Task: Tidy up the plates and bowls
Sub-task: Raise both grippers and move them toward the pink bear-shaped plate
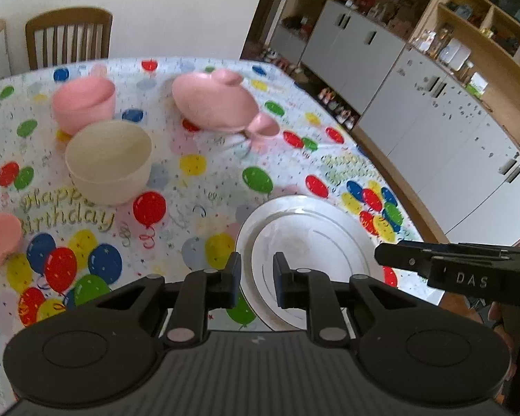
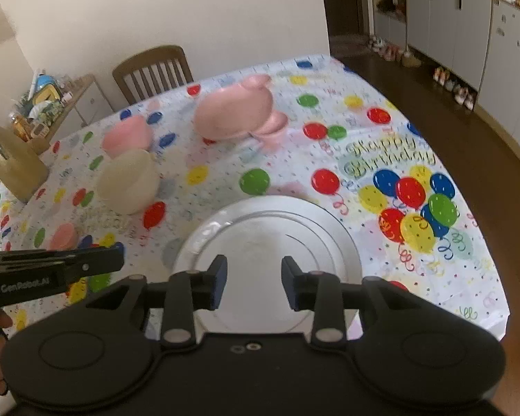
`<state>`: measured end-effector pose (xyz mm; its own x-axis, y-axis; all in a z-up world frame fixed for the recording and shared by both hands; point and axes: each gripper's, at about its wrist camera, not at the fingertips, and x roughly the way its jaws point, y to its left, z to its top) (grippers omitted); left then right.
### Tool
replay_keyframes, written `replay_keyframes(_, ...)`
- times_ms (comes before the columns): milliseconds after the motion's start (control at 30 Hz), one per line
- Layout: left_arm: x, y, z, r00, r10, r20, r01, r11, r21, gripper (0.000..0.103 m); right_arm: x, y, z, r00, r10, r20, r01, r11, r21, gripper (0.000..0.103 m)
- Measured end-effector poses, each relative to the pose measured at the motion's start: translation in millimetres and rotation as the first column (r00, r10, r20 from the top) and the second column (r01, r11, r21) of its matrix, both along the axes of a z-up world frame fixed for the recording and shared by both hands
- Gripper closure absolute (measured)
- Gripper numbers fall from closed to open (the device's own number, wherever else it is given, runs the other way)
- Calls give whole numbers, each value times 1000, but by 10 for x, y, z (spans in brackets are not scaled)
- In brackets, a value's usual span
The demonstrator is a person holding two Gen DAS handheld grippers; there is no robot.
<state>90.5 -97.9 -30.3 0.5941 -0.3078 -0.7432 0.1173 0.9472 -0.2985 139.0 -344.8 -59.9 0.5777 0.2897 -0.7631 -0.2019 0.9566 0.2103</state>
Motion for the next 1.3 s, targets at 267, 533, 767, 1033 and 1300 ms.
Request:
replay_keyframes(267,-163,131,205,998,-18,65,18,1000,-1,80,-276,253,241,997,-13,78,15,1000,-14,54)
replay_keyframes(533,-236,284,417,990,1,143,-3,1000,14,46,-404,512,452,988,-4,156,10,999,-33,27)
replay_keyframes(767,-114,401,521,984,28,178,-35,999,38,42,-341,616,564,981,4,194,4,999,-41,20)
replay_keyframes(1033,126,430,607,974,58,218,-73,995,62,22,-69,654,658,972,9,234,0,999,-37,5)
replay_keyframes(1300,595,407,602,963,127,236,-155,982,105,20,431,660,684,957,54,286,-42,998,-47,0)
